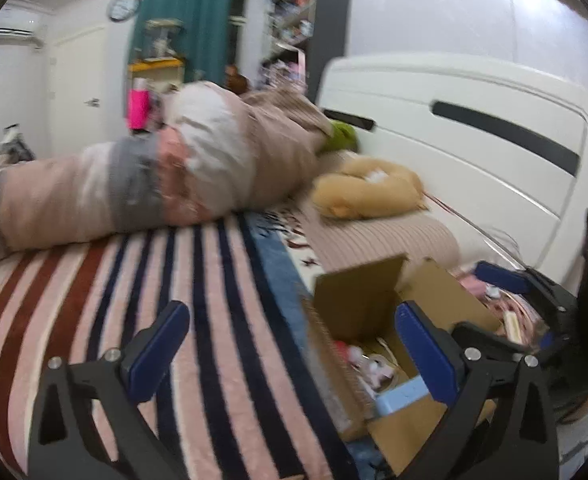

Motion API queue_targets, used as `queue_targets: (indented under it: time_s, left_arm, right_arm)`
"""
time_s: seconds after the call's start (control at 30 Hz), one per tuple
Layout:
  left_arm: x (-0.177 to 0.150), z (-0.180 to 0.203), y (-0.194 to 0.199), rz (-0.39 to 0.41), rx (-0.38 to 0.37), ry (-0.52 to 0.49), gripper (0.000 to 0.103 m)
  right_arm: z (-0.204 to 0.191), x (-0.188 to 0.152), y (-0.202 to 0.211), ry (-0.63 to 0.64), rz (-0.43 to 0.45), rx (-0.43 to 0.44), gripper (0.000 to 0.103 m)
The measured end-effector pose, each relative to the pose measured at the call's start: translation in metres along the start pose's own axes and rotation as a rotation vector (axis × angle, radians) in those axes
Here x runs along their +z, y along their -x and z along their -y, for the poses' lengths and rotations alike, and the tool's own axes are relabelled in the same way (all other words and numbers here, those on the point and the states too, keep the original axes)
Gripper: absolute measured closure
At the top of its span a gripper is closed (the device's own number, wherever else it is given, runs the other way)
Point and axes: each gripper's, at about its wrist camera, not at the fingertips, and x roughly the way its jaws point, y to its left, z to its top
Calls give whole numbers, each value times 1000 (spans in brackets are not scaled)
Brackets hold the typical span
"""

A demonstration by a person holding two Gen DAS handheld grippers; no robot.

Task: Organize rigid objects

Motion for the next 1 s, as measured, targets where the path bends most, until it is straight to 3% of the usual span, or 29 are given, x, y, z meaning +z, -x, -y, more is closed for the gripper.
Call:
queue_targets:
  time_s: [0.33,1.0]
  left_arm:
    - [-18,-25,17,38,99,60,1]
    - [-21,-31,21,35,142,69,1]
  right_arm:
    - [-16,-1,-3,17,-3,39,0]
    - [-14,-1,2,0,-3,46,0]
